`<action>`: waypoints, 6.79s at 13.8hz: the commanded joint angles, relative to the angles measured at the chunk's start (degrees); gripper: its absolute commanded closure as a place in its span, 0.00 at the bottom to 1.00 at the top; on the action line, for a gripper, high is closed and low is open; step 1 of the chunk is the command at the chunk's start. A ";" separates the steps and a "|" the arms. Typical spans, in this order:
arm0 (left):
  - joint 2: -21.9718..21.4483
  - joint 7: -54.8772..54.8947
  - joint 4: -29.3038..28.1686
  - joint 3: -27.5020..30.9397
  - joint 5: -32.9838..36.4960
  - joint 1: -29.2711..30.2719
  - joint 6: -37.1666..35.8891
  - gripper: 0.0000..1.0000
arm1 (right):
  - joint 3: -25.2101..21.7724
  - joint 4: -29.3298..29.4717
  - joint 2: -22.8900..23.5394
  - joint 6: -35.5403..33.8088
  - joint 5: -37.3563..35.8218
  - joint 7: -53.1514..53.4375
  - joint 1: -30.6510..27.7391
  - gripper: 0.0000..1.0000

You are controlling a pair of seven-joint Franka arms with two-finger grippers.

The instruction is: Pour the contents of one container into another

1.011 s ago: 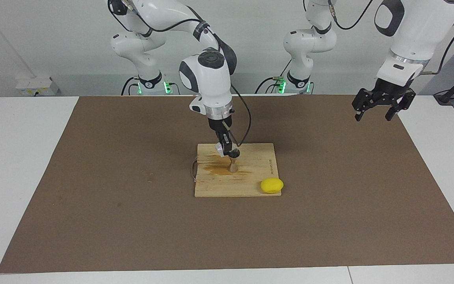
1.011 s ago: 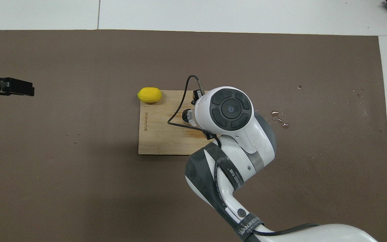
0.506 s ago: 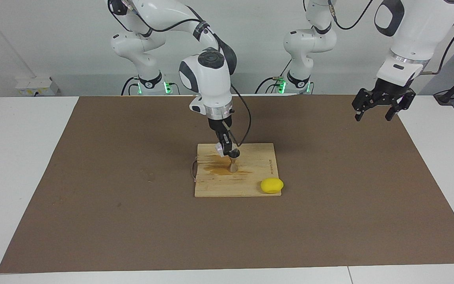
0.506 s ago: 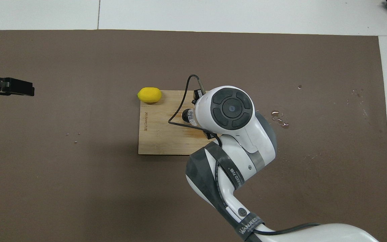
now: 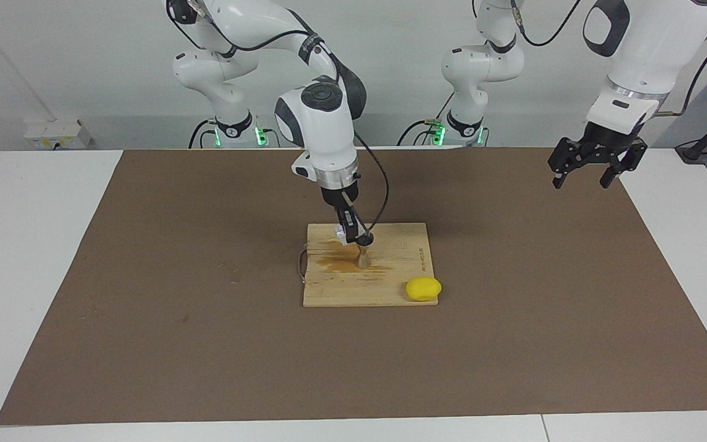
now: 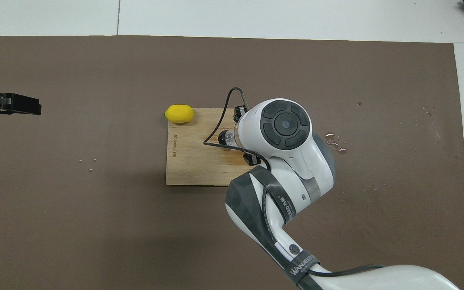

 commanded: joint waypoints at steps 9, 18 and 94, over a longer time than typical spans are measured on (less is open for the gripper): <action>-0.36 -0.86 -0.92 0.68 -0.45 -0.83 1.13 0.00 | 0.82 1.83 -3.21 1.80 26.49 -8.82 -11.56 1.00; -0.36 -0.94 -0.92 0.68 -0.45 -0.83 1.13 0.00 | 0.73 -3.18 -7.17 -11.54 53.05 -34.48 -31.95 1.00; -2.74 -0.41 1.89 0.68 -0.54 0.57 -9.68 0.00 | -7.13 4.88 -17.80 -33.15 -2.30 -90.23 -28.15 0.00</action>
